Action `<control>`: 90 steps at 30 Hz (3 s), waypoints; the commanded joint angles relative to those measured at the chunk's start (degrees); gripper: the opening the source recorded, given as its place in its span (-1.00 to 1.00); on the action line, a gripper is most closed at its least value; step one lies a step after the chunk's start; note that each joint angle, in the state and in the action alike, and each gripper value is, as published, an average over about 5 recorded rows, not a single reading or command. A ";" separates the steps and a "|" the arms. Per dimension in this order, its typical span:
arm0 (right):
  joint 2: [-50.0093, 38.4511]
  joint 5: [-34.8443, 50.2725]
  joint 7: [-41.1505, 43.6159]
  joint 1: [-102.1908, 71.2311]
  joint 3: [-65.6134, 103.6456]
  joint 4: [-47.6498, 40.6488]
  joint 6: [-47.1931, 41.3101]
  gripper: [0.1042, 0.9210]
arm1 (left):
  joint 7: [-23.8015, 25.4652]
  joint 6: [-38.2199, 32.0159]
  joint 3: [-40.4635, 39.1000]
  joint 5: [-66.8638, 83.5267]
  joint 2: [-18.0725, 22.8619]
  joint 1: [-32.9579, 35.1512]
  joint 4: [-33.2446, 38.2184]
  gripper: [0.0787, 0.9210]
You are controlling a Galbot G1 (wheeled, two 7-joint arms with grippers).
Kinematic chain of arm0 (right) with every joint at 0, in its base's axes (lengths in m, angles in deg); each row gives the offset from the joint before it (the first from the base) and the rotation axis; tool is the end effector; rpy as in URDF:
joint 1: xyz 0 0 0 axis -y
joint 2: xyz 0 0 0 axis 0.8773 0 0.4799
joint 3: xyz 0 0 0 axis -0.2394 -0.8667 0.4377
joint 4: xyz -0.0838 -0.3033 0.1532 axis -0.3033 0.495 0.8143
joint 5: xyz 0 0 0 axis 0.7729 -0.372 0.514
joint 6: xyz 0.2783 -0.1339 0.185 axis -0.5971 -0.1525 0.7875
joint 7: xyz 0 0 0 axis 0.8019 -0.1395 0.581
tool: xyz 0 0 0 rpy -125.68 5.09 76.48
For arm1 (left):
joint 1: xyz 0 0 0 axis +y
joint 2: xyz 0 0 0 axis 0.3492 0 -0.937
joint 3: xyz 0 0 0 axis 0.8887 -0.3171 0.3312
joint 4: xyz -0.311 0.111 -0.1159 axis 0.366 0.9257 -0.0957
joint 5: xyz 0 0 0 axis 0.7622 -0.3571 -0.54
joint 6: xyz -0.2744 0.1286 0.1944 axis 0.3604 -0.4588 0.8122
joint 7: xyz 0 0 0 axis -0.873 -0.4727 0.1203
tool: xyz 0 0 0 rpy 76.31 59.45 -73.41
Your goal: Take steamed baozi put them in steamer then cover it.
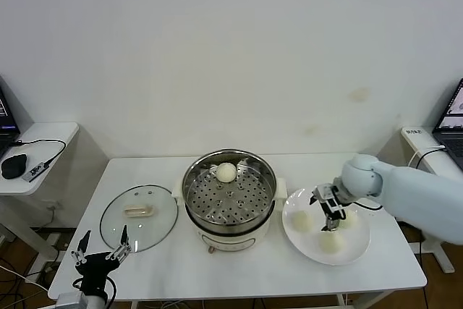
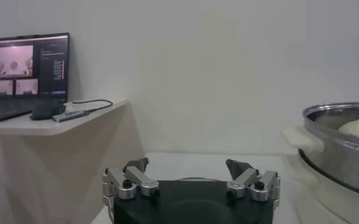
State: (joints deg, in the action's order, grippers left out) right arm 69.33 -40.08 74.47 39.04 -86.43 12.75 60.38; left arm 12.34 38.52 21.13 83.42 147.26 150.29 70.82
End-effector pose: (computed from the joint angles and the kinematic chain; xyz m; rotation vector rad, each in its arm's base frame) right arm 0.4824 -0.0859 -0.2218 1.3876 -1.3173 1.4607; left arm 0.1408 0.0813 -0.2967 0.3085 -2.9517 -0.0650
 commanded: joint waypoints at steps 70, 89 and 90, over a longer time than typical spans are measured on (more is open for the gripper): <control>20.71 33.79 -6.24 33.67 -13.79 6.46 -18.53 0.34 | 0.06 0.51 -0.09 1.54 -1.10 -0.92 2.45 0.77; 38.28 33.27 -13.13 19.11 -11.80 -7.22 -25.84 0.34 | 0.09 0.52 0.08 1.10 0.62 -1.28 3.74 0.77; 38.70 33.23 -13.31 18.63 -11.61 -7.91 -25.86 0.34 | 0.09 0.50 0.16 1.10 0.59 -1.24 3.74 0.77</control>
State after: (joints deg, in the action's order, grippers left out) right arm 102.48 -7.84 63.17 61.85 -98.17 9.07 36.74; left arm 12.40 39.05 21.34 84.57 147.70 149.05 74.36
